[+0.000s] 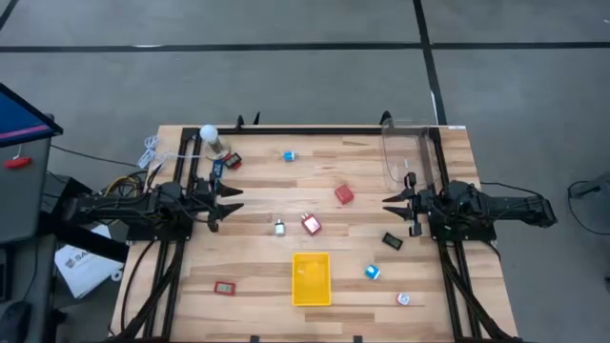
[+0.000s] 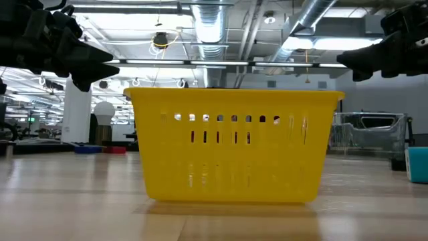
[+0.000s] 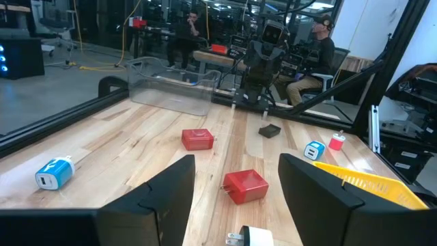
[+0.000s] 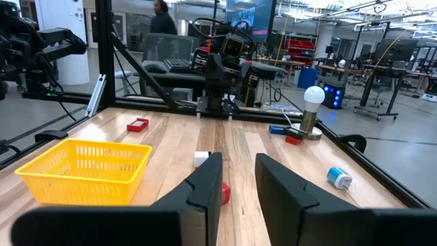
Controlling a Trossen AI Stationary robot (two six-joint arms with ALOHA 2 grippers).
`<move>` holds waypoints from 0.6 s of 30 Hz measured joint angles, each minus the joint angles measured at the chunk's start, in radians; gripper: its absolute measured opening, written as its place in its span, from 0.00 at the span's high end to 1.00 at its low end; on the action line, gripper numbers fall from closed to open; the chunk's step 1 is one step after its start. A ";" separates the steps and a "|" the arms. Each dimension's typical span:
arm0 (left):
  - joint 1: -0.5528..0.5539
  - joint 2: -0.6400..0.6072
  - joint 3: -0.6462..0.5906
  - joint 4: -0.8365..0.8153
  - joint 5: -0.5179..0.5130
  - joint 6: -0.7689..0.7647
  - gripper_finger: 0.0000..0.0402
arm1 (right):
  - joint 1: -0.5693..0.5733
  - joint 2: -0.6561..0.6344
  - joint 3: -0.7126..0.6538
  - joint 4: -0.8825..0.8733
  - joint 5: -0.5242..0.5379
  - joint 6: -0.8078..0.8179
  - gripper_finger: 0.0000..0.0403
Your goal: Pick & Place Office items
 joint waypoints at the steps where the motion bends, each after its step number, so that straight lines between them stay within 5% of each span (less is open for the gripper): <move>1: 0.000 0.000 0.000 0.000 0.000 0.003 0.48 | 0.000 0.000 0.000 0.000 0.000 0.000 0.80; 6: 0.000 0.000 0.000 0.030 0.000 0.205 0.48 | 0.000 0.000 0.000 0.002 0.000 -0.001 0.80; 15: 0.000 0.000 0.000 0.129 0.001 0.252 0.48 | 0.000 0.000 0.000 0.240 0.000 0.012 0.80; 18: 0.000 0.000 0.000 0.257 0.077 0.181 0.48 | 0.009 0.000 0.000 0.321 -0.035 0.170 0.80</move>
